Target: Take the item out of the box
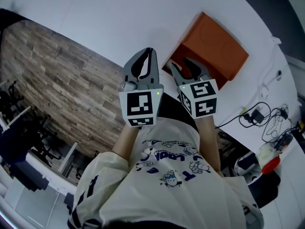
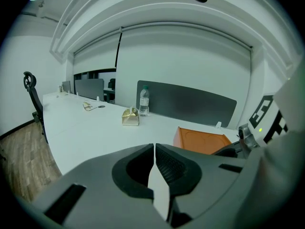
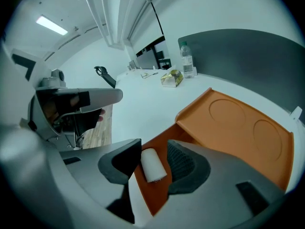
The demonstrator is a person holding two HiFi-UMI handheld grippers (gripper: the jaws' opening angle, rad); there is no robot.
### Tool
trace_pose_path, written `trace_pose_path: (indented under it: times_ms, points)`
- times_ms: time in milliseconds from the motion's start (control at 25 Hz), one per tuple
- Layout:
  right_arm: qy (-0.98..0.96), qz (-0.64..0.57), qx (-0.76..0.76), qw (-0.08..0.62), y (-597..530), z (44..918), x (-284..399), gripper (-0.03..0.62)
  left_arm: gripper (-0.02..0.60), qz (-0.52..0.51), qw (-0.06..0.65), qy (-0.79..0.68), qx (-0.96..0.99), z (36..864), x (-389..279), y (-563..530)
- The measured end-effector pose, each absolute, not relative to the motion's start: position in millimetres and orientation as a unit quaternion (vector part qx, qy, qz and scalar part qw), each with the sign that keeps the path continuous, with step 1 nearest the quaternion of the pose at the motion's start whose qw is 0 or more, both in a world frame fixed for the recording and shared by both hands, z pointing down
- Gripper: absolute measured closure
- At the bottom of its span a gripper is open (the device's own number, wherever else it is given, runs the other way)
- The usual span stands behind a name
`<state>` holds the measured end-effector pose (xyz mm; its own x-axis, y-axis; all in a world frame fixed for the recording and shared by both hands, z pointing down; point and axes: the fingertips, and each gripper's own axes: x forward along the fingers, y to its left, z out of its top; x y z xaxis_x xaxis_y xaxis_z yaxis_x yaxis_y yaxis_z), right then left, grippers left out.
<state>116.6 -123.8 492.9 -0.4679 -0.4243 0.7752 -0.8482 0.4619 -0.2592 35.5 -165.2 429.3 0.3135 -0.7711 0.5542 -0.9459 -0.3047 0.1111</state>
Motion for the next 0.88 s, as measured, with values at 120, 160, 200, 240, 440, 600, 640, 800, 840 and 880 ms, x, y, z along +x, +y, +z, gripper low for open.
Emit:
trace_pose_path:
  times_ms: [120,160,200,240,440,600,640,800,840,880]
  points:
    - [-0.794,0.329,0.383,0.34,-121,498,111,0.422,0.558,0.206,0.221,-0.544,0.783,434,35,-167]
    - [-0.794,0.329,0.377,0.344,-120,500,110,0.422,0.558,0.207,0.223,-0.541,0.784,435,35,-168]
    - [-0.795,0.329,0.371,0.349,-120,501,109,0.421,0.558,0.208,0.224,-0.538,0.786,437,35,-170]
    - [-0.795,0.33,0.367,0.354,-119,503,108,0.421,0.558,0.209,0.226,-0.535,0.787,438,35,-171]
    - [-0.787,0.342,0.347,0.379,-116,511,108,0.411,0.558,0.211,0.233,-0.526,0.79,443,34,-179]
    - [-0.777,0.355,0.338,0.394,-114,519,109,0.404,0.558,0.214,0.238,-0.519,0.793,449,34,-186]
    - [-0.776,0.357,0.336,0.396,-114,520,109,0.404,0.558,0.216,0.239,-0.517,0.793,451,33,-187]
    - [-0.774,0.365,0.322,0.406,-112,525,109,0.404,0.558,0.217,0.244,-0.515,0.793,455,33,-191]
    - [-0.773,0.367,0.318,0.408,-112,527,109,0.404,0.558,0.217,0.245,-0.515,0.792,456,33,-191]
    - [-0.772,0.369,0.314,0.411,-112,528,110,0.404,0.558,0.218,0.246,-0.515,0.792,458,33,-192]
